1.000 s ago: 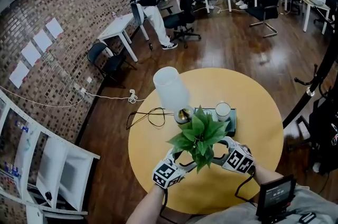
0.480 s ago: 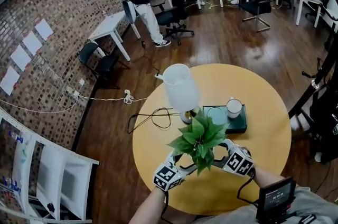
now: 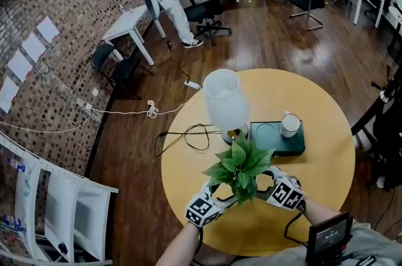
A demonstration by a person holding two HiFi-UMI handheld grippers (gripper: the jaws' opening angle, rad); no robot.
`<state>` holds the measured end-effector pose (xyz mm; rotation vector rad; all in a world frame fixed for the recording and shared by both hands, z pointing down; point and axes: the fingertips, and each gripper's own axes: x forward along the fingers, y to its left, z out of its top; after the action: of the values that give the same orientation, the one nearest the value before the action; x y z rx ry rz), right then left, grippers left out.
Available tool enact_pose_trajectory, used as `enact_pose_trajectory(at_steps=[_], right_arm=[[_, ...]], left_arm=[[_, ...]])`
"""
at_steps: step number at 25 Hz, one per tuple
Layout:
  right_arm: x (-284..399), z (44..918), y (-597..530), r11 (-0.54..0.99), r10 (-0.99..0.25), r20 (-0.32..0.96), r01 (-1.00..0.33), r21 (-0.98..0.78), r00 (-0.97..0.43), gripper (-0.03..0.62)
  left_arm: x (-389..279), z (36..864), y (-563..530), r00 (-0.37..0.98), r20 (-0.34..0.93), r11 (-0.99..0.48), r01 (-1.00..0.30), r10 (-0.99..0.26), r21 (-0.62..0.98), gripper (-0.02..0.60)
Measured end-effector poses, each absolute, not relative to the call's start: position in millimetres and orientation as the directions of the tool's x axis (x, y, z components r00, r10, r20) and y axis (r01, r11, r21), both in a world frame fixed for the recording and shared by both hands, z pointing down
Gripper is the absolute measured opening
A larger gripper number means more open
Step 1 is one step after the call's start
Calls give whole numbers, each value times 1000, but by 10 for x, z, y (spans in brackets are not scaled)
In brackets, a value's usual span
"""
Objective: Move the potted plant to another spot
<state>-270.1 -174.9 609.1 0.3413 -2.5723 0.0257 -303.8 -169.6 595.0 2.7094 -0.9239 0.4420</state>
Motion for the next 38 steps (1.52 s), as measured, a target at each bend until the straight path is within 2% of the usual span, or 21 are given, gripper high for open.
enact_pose_trajectory(at_steps=[18, 38], right_arm=[[-3047, 6758, -1919, 956, -236, 568, -294, -10, -789, 327], [-3161, 6914, -1976, 956, -238, 583, -293, -1, -777, 327]], left_arm=[[-3392, 6631, -1889, 782, 385, -781, -590, -490, 205, 358], [-3515, 6799, -1942, 786, 375, -777, -590, -491, 219, 359]])
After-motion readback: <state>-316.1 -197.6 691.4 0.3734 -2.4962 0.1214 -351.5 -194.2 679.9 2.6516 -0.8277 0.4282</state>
